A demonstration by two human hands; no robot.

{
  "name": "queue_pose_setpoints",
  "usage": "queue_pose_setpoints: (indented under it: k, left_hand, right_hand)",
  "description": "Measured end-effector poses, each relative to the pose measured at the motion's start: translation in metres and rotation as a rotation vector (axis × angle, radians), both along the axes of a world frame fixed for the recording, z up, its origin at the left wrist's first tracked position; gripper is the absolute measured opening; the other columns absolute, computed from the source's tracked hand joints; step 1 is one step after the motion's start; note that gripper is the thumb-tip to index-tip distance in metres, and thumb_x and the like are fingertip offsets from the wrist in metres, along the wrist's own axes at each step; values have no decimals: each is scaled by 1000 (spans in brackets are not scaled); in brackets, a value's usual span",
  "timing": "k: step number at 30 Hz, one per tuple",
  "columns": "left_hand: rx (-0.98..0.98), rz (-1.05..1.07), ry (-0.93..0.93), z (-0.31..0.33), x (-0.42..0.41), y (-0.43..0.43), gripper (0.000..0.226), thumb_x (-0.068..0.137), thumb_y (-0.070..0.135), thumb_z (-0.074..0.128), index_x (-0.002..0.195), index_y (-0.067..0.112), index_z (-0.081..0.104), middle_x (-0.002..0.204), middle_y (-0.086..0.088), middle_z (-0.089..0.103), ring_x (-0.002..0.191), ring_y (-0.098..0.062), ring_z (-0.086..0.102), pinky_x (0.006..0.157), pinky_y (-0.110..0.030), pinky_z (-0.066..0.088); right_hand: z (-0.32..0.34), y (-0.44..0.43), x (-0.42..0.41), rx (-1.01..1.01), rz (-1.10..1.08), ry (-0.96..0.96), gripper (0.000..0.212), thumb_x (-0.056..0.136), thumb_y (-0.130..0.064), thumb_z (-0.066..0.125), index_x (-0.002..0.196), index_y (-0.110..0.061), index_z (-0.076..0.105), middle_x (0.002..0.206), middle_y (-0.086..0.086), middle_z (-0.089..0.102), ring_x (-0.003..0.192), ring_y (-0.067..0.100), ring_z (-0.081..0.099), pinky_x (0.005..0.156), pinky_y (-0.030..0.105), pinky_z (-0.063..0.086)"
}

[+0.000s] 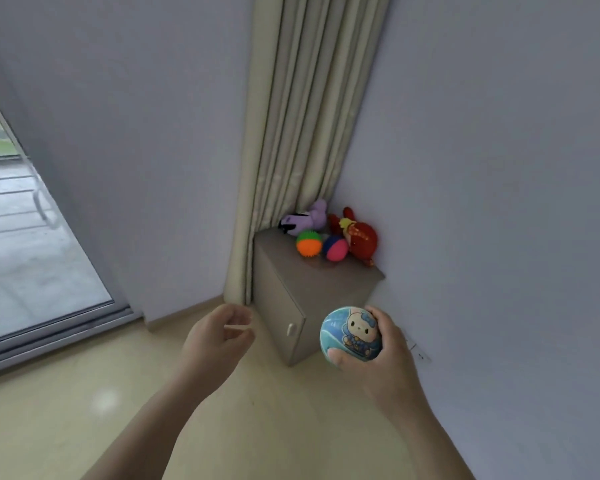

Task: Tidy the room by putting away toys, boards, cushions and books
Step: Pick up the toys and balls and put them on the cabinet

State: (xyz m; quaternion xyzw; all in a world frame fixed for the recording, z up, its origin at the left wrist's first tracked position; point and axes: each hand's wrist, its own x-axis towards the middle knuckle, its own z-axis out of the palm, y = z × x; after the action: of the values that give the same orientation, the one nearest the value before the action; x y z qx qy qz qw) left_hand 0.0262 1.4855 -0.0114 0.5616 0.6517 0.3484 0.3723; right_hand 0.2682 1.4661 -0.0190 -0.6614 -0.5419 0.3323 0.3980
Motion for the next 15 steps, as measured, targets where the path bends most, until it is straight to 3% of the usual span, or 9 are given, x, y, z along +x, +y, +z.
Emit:
queue_pose_setpoints:
  k: [4, 15]
  left_hand:
    - [-42, -15, 19, -14, 14, 61, 17, 85, 15, 65, 97, 27, 61, 100, 10, 64, 82, 3, 60, 53, -10, 37]
    - [-122, -24, 77, -35, 66, 234, 16, 86, 14, 65, 100, 23, 61, 99, 9, 63, 83, 2, 58, 58, -15, 40]
  right_hand:
    - [-15, 56, 19, -18, -25, -45, 88, 60, -33, 88, 136, -27, 44, 124, -5, 50, 105, 5, 58, 88, 28, 55]
    - [-45, 238, 82, -128, 4, -31, 85, 64, -31, 86, 136, -26, 42, 122, -5, 46, 103, 6, 56, 79, 18, 52]
